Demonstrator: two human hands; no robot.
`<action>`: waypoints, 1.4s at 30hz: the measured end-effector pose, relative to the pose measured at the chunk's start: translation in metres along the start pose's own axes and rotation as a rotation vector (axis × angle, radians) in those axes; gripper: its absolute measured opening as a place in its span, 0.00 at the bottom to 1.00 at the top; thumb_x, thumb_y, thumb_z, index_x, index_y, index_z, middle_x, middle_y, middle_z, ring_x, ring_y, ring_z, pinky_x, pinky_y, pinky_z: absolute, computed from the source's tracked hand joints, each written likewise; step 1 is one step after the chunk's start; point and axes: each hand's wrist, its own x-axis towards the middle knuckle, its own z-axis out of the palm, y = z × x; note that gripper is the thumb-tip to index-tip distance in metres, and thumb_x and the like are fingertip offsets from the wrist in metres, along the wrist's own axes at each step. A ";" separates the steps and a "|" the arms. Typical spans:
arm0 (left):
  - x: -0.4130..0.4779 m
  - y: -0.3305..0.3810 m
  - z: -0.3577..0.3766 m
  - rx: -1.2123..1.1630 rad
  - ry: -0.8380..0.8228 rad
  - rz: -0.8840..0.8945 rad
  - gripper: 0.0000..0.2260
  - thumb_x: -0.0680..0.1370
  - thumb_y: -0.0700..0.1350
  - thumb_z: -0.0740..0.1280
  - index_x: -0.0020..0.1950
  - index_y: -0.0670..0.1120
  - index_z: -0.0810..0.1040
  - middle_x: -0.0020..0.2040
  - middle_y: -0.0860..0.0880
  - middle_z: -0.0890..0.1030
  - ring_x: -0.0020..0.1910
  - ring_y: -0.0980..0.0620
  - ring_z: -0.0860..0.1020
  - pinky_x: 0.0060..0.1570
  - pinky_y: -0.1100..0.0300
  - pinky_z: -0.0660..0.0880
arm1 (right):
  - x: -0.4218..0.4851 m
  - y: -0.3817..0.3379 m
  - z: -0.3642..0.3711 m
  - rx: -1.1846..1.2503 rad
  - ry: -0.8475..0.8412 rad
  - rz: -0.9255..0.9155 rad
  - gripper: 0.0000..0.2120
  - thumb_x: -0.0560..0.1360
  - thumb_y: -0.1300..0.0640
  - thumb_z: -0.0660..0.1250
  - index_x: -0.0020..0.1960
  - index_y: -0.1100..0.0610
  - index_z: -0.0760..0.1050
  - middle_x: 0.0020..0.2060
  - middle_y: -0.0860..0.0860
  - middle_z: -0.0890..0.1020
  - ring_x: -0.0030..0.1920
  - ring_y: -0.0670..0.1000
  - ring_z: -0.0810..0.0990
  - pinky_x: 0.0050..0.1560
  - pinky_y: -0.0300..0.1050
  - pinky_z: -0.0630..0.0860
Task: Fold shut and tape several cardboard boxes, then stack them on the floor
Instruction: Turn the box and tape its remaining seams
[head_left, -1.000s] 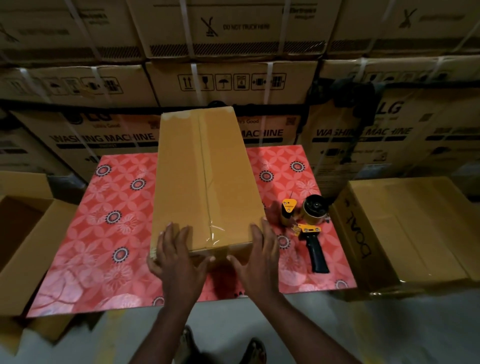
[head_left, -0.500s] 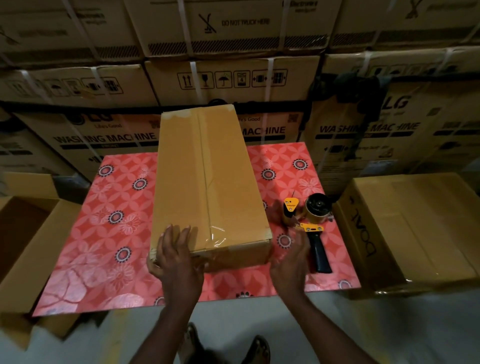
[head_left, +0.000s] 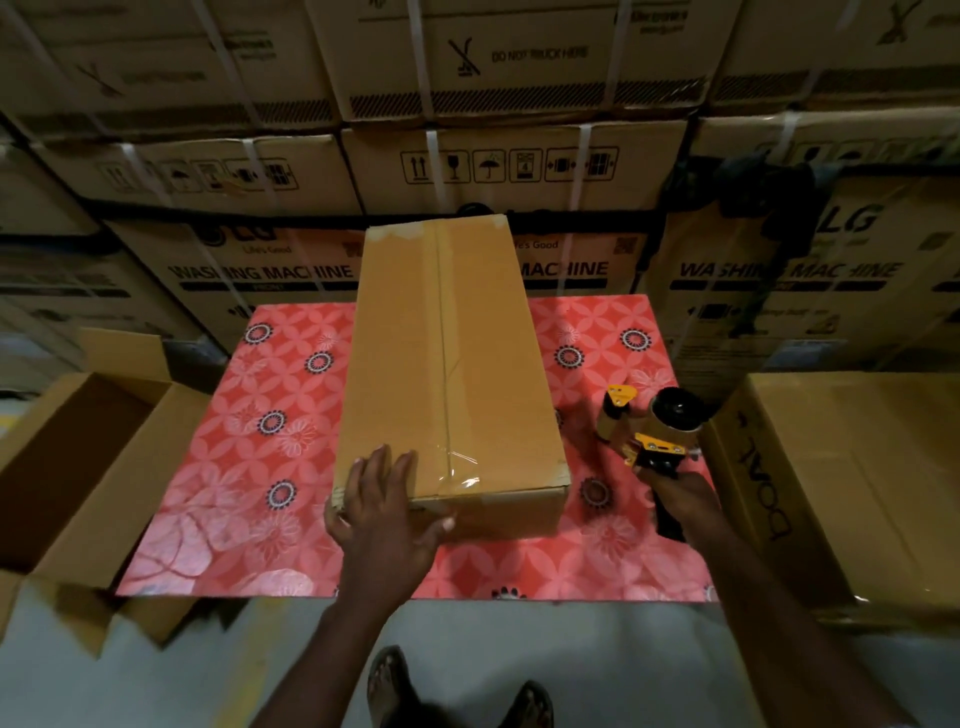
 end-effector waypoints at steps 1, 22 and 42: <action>-0.001 -0.002 -0.003 -0.014 -0.019 0.006 0.41 0.70 0.76 0.57 0.80 0.59 0.58 0.82 0.54 0.50 0.81 0.49 0.45 0.70 0.29 0.52 | -0.009 -0.010 0.002 -0.006 0.056 -0.087 0.15 0.73 0.54 0.77 0.47 0.66 0.81 0.30 0.57 0.81 0.26 0.56 0.79 0.36 0.57 0.79; -0.008 0.002 -0.100 -2.155 -0.620 -0.531 0.20 0.55 0.38 0.86 0.43 0.38 0.85 0.39 0.43 0.82 0.35 0.49 0.83 0.39 0.57 0.83 | -0.209 -0.132 0.092 -0.026 -0.385 -1.017 0.14 0.61 0.54 0.77 0.46 0.57 0.83 0.36 0.34 0.84 0.39 0.35 0.83 0.40 0.29 0.74; 0.004 -0.075 -0.096 -1.284 -0.102 -0.551 0.11 0.82 0.34 0.62 0.42 0.36 0.81 0.30 0.43 0.80 0.24 0.54 0.76 0.25 0.64 0.73 | -0.197 -0.145 0.128 -0.628 -0.330 -1.246 0.17 0.66 0.43 0.78 0.48 0.50 0.79 0.37 0.44 0.84 0.37 0.44 0.83 0.35 0.49 0.78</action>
